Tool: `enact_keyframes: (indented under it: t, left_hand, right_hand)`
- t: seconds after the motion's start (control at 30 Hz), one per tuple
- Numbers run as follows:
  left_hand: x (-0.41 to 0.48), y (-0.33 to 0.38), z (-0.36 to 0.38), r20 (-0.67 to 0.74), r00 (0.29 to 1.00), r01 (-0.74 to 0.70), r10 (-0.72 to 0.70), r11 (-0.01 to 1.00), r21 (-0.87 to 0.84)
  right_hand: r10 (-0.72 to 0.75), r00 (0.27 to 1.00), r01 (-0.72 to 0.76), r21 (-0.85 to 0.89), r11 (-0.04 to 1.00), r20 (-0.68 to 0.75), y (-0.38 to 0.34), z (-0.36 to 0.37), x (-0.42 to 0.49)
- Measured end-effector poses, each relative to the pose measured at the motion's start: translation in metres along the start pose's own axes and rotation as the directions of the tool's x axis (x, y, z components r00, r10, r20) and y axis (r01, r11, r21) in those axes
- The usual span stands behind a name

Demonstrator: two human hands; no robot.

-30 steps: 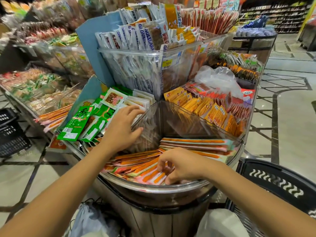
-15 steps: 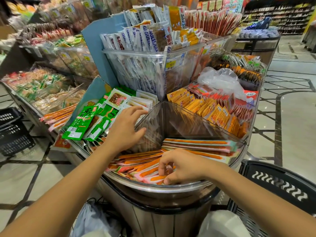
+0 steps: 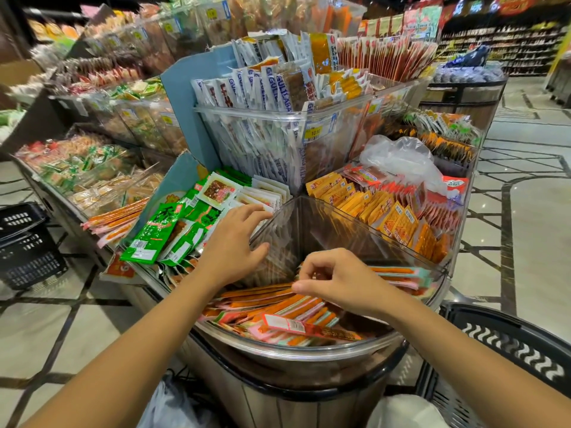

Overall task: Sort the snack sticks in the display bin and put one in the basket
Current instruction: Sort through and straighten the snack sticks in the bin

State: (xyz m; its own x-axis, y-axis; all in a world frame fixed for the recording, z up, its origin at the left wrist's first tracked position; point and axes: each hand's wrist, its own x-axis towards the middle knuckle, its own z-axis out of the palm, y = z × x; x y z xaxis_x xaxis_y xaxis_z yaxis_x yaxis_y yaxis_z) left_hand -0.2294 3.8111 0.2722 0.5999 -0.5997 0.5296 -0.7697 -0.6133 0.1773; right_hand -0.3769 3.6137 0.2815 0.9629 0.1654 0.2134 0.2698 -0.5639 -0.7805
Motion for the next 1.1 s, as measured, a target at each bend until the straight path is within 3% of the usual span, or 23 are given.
enact_keyframes:
  t: [0.07,0.2,0.53,0.63,0.73,0.9,0.93,1.0,1.1]
  left_hand:
    - [0.0,0.001,0.0,0.005,1.0,0.003,-0.003,1.0,0.021]
    - [-0.001,0.001,-0.001,0.016,1.0,0.002,-0.002,1.0,0.01]
    - [-0.001,0.001,-0.001,0.014,1.0,-0.001,0.001,1.0,0.017]
    - [0.0,0.001,-0.001,0.014,1.0,-0.009,0.009,1.0,0.02]
    - [-0.001,0.001,-0.002,0.021,1.0,-0.013,0.012,1.0,0.027]
    - [-0.003,0.02,-0.008,0.003,1.0,-0.01,0.01,0.997,0.081]
    - [-0.006,0.031,-0.01,-0.03,0.999,-0.011,0.011,1.0,0.024]
    - [-0.015,0.064,-0.015,-0.043,0.999,0.0,-0.011,0.968,-0.253]
    - [-0.033,0.11,-0.019,0.133,0.988,0.151,-0.083,0.738,-0.658]
  right_hand:
    - [0.025,1.0,-0.023,-0.077,0.997,0.015,-0.005,-0.005,0.001]
    - [0.147,0.919,-0.03,-0.307,0.951,0.365,0.0,0.013,-0.005]
    - [0.153,0.923,-0.014,-0.366,0.93,0.352,0.014,0.025,-0.001]
    - [0.072,0.964,0.001,-0.274,0.962,0.257,0.009,0.02,-0.002]
    - [0.046,0.998,-0.04,-0.126,0.991,0.045,-0.001,0.005,-0.003]
    - [0.016,0.959,0.021,0.126,0.992,-0.284,-0.028,-0.042,-0.003]
    - [0.016,0.944,0.043,0.173,0.984,-0.328,-0.033,-0.05,-0.003]
    - [0.002,0.92,0.078,0.186,0.98,-0.392,-0.043,-0.064,-0.003]
    - [-0.004,0.906,0.105,0.215,0.971,-0.422,-0.052,-0.074,-0.001]
